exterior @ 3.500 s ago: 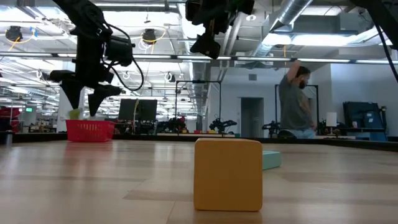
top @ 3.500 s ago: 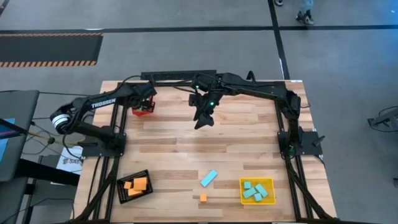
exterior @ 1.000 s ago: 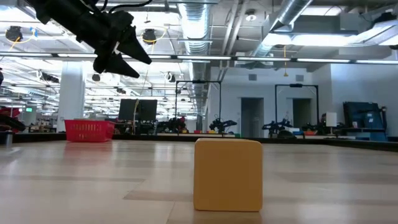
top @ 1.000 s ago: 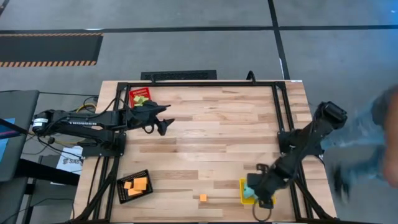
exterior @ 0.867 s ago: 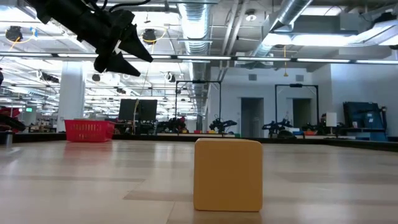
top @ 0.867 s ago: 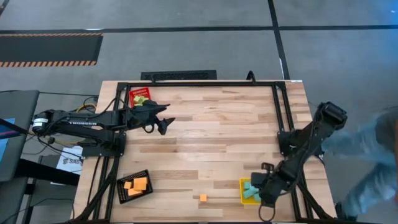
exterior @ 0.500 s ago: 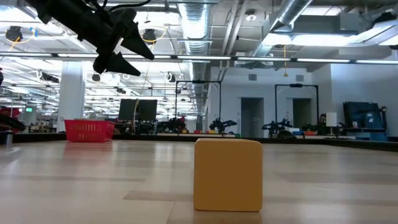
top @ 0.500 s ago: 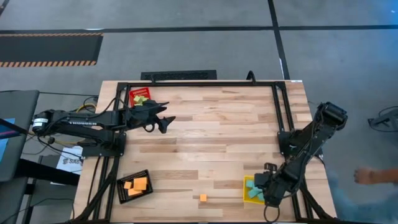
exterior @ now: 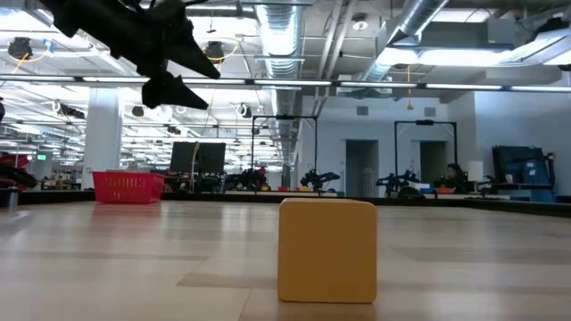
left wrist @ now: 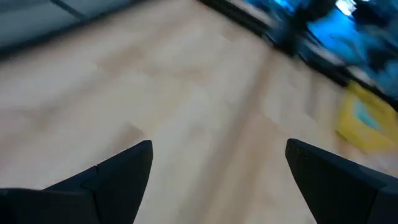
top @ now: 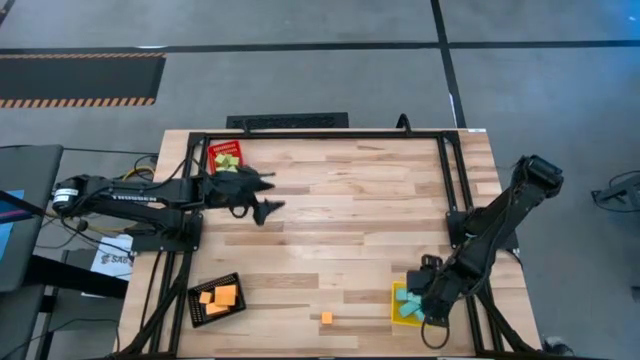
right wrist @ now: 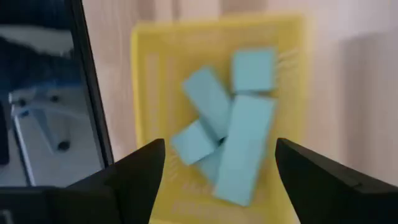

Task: Sort & place blocks by color
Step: Put the yellow block into the black bin, then return to Home Position

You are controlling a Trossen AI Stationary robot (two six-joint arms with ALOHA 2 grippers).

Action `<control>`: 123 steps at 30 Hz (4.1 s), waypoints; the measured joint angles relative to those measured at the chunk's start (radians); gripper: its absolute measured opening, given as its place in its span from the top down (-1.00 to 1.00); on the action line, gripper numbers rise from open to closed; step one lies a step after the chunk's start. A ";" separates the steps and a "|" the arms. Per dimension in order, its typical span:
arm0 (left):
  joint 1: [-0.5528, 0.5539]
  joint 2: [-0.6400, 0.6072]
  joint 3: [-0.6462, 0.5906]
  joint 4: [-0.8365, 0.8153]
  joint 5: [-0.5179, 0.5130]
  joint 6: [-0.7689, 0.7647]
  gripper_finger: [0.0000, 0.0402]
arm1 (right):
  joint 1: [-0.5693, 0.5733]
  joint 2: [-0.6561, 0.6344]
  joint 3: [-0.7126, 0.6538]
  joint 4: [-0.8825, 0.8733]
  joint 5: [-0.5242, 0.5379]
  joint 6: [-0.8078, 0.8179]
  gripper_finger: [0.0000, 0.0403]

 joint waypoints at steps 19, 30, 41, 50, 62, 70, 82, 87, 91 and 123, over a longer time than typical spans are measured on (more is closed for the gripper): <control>-0.585 0.677 0.397 0.168 -0.024 0.135 -0.70 | -0.084 -0.289 0.014 -0.243 0.306 -0.284 -0.55; -0.645 1.017 0.681 0.174 -0.095 0.107 -0.70 | -0.039 -0.289 0.014 -0.312 0.225 -0.328 -0.55; -0.685 1.163 0.680 0.200 -0.102 0.083 -0.70 | 0.032 -0.289 0.014 -0.323 0.215 -0.247 -0.55; -0.689 1.179 0.680 0.190 -0.188 0.069 -0.64 | 0.050 -0.288 0.014 -0.335 0.276 -0.222 -0.55; -0.680 1.182 0.680 0.237 -0.149 0.204 0.09 | 0.049 -0.288 0.014 -0.399 0.353 -0.223 -0.55; -0.649 1.077 0.668 -0.048 -0.123 0.219 0.50 | -0.005 -0.288 0.014 -0.400 0.352 -0.231 -0.55; -0.868 0.519 0.415 -0.558 -0.150 -0.521 0.50 | -0.222 -0.288 0.014 -0.332 0.352 -0.407 -0.55; -1.026 0.466 0.351 -0.623 -0.047 -0.822 0.50 | -0.305 -0.288 0.014 -0.286 0.352 -0.482 -0.55; -1.077 0.474 0.317 -0.629 0.059 -0.886 0.50 | -0.352 -0.288 0.014 -0.249 0.351 -0.555 -0.55; -0.925 0.374 0.385 -0.768 -0.303 -0.588 -0.92 | -0.584 -0.322 0.014 0.154 0.187 -0.709 -0.55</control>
